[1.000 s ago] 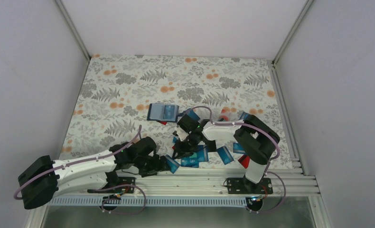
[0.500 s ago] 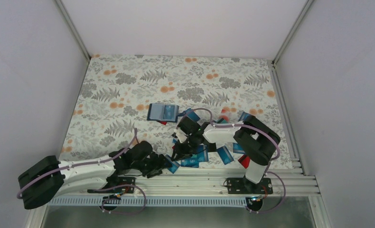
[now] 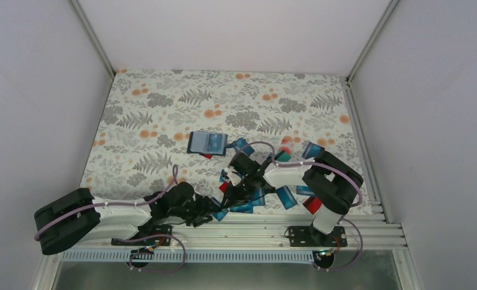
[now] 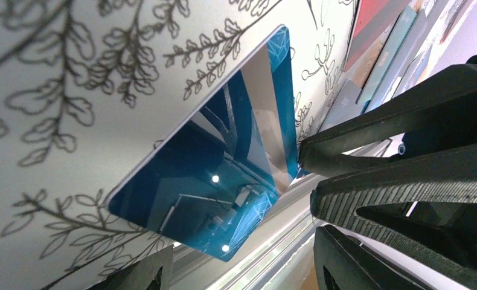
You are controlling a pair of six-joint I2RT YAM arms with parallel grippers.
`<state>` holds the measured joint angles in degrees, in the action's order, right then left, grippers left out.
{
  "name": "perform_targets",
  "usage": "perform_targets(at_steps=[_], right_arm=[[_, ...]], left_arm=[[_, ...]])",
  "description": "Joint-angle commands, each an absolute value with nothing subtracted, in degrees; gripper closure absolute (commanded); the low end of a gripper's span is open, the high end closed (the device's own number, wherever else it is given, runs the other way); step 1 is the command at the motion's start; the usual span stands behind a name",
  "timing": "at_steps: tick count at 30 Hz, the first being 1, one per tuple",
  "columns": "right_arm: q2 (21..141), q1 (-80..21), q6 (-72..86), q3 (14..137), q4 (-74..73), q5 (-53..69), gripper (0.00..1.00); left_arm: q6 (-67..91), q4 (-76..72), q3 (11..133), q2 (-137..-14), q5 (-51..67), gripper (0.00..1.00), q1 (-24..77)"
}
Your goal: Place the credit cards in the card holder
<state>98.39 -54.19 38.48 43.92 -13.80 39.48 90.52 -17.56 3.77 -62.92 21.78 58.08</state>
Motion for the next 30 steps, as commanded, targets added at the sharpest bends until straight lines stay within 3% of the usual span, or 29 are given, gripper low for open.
perform_targets(at_steps=[1,18,30], right_arm=[[98.89,-55.68,39.53,41.55,-16.67,36.86,0.78],[100.72,-59.47,40.70,43.69,-15.51,38.18,0.78],[101.46,-59.62,40.23,44.79,-17.09,36.38,0.78]], left_arm=[[91.36,-21.41,4.10,-64.22,17.85,0.42,58.52],[90.41,-17.60,4.80,-56.02,12.31,0.59,59.53],[88.16,-6.84,7.96,-55.62,10.67,0.97,59.88]])
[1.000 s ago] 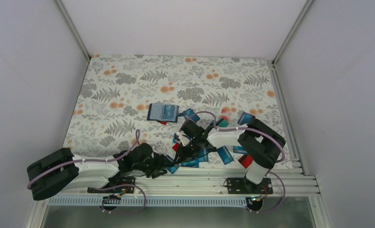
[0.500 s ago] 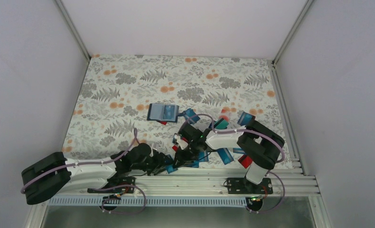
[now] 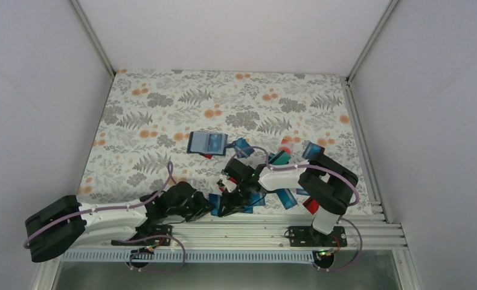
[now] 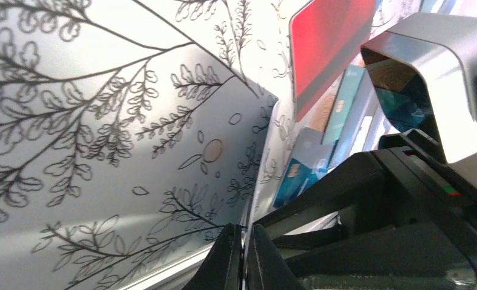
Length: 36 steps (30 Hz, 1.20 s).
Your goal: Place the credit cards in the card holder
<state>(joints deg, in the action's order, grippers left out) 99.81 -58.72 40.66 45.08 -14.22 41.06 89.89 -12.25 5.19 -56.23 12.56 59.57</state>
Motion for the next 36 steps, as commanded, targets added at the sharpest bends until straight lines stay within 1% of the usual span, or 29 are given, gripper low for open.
perform_targets(at_steps=[1,5,10,11,14,18,21,24,28,31,36], right_arm=[[100.87,-59.52,40.19,44.74,-17.29,35.78,0.78],[96.75,-58.60,39.91,44.37,-17.92,34.83,0.74],[88.37,-53.15,41.02,42.39,-14.56,40.48,0.56],[86.63,-51.28,41.88,41.75,-12.89,42.95,0.55],[81.50,-44.59,44.37,40.77,-8.68,49.68,0.48],[79.48,-36.02,45.27,45.04,-5.31,57.78,0.43],[82.05,-32.14,44.72,51.55,-5.12,64.14,0.39],[86.95,-28.97,43.76,59.30,-7.30,68.46,0.38],[93.53,-25.84,40.47,71.31,-13.77,72.20,0.37],[98.18,-24.23,39.15,78.24,-17.01,74.27,0.37],[104.59,-22.71,36.87,86.65,-23.55,74.04,0.38]], left_arm=[[87.32,-4.52,9.30,-55.43,10.07,0.98,59.90],[81.78,6.48,15.86,-54.27,6.97,0.98,60.03],[73.96,14.55,22.96,-51.40,4.43,0.98,59.13],[72.60,15.49,24.08,-50.50,4.70,0.98,58.41],[67.60,15.56,26.61,-47.58,8.77,0.98,53.50],[59.12,11.74,29.86,-47.65,20.66,0.98,42.10],[51.22,10.54,36.07,-53.35,31.80,0.98,34.30],[43.88,12.60,43.28,-59.81,39.26,0.98,28.22],[40.36,9.95,50.03,-66.70,50.71,0.97,19.37],[38.27,10.06,55.83,-72.90,57.05,0.98,16.14],[37.14,9.29,64.00,-78.93,61.55,0.98,14.70]])
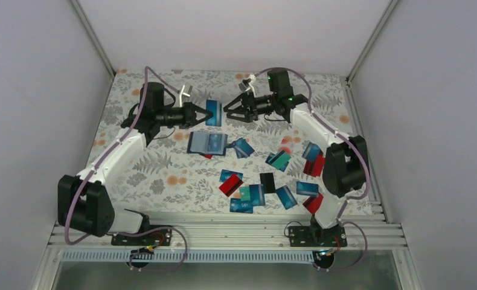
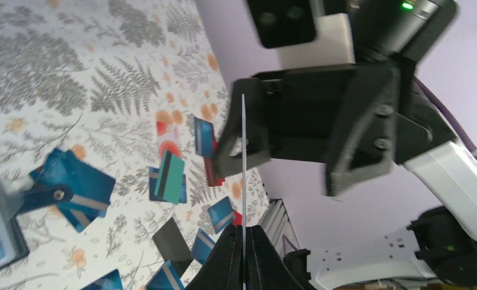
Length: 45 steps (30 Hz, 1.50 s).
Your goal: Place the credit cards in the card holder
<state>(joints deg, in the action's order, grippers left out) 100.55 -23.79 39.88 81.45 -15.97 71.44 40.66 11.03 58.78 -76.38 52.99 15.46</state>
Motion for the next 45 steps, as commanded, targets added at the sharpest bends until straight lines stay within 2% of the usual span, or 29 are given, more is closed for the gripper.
perform_targets(at_steps=[1,10,18,28,33,38,42,45], right_arm=[[105.56,-22.60,36.72,87.75,-23.88,74.32,0.39],[113.22,-22.59,35.69,99.17,-25.81,79.02,0.54],[113.71,-23.04,37.63,99.79,-22.88,81.32,0.77],[113.31,-24.70,37.37,99.11,-22.51,82.17,0.77],[113.89,-25.55,37.39,99.82,-22.83,81.77,0.84],[115.36,-26.26,38.03,101.21,-23.21,80.21,0.95],[115.52,-26.28,39.10,100.18,-23.12,77.54,0.96],[115.39,-26.28,40.35,98.51,-22.13,75.95,0.96]], left_arm=[[37.05,9.25,65.00,-79.95,61.85,0.98,14.47],[39.25,6.78,68.09,-86.32,63.15,0.98,14.03],[40.73,5.35,68.85,-88.39,62.96,0.98,13.55],[42.49,4.54,68.63,-89.35,62.32,0.98,13.10],[42.75,4.63,67.71,-89.13,61.97,0.98,13.10],[42.99,4.48,66.85,-88.75,61.58,0.98,13.10],[42.89,5.66,65.99,-88.25,59.75,0.97,13.15],[41.41,8.68,66.16,-88.22,56.88,0.80,13.14]])
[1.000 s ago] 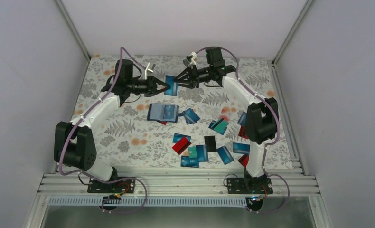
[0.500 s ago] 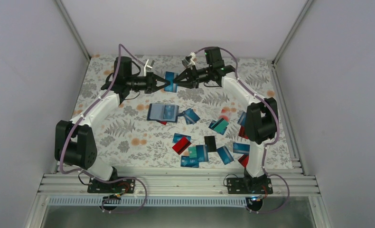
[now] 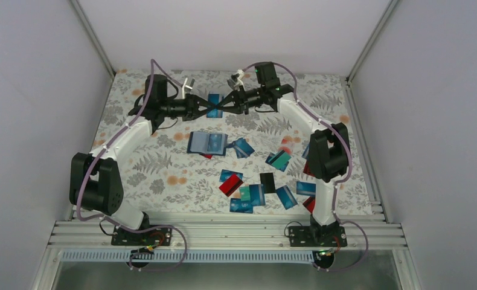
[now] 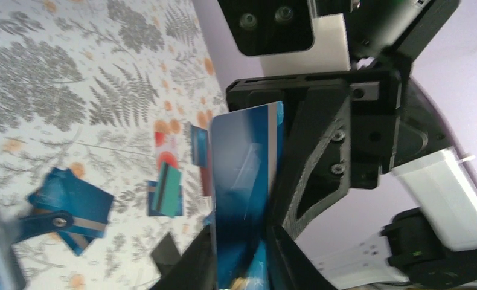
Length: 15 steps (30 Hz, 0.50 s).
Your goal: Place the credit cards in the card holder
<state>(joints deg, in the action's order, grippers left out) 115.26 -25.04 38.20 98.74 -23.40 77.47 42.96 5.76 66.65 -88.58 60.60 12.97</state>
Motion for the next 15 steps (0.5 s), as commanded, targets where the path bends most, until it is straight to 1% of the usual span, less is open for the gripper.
perform_targets(at_steps=[1,2,4,7,9,11,13,15], right_arm=[[115.46,-26.28,40.77,97.96,-21.91,75.68,0.96],[115.49,-26.28,40.90,97.55,-21.89,75.25,0.96],[115.56,-26.26,41.03,96.89,-21.81,74.79,0.96],[115.68,-26.28,40.97,96.20,-21.31,74.64,0.96],[115.97,-26.28,40.77,95.47,-20.86,74.62,0.96],[116.38,-26.26,40.05,94.94,-20.83,74.49,0.96],[117.10,-26.32,39.20,94.25,-20.83,74.32,0.96],[118.16,-26.37,38.03,93.53,-21.00,74.03,0.96]], left_arm=[[40.72,9.48,66.11,-88.02,55.93,0.76,13.11],[39.89,10.30,66.09,-87.75,54.95,0.69,13.10],[38.84,11.45,65.62,-87.12,53.06,0.61,12.82],[37.06,13.85,64.78,-86.24,51.01,0.53,11.87],[36.27,14.71,63.99,-85.47,50.19,0.50,10.82],[35.15,16.55,63.30,-84.68,48.22,0.43,9.80],[32.70,19.80,63.79,-84.20,44.14,0.35,9.11],[29.73,23.28,64.62,-84.21,38.59,0.33,8.88]])
